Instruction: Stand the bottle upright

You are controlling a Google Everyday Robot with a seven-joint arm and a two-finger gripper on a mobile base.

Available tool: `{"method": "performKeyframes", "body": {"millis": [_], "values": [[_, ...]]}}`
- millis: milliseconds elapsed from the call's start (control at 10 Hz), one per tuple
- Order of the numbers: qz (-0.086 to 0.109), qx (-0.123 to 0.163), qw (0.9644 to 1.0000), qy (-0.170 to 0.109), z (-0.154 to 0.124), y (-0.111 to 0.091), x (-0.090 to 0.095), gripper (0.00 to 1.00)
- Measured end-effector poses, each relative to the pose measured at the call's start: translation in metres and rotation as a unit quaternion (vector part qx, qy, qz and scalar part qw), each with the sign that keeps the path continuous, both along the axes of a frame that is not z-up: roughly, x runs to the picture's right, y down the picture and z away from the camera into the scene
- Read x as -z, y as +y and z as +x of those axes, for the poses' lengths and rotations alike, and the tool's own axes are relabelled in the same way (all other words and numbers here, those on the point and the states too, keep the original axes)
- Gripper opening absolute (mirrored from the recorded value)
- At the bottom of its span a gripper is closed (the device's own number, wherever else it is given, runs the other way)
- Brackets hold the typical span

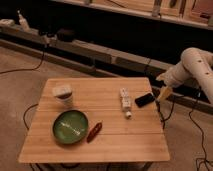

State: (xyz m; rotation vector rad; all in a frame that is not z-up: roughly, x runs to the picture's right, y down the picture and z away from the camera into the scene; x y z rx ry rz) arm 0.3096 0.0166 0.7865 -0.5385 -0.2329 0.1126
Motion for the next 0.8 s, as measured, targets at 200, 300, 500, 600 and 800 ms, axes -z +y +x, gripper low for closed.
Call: {"method": "performKeyframes", "body": {"millis": [200, 300, 500, 600, 800], "values": [[0.001, 0.099, 0.9944, -0.038, -0.008, 0.010, 0.005, 0.77], [0.001, 0.144, 0.9876, -0.064, -0.013, 0.015, 0.010, 0.77], [0.014, 0.222, 0.9678, -0.118, -0.030, 0.014, 0.020, 0.77], [0.021, 0.248, 0.9589, -0.136, -0.038, 0.011, 0.022, 0.77], [0.028, 0.278, 0.9478, -0.154, -0.045, 0.009, 0.025, 0.77]]}}
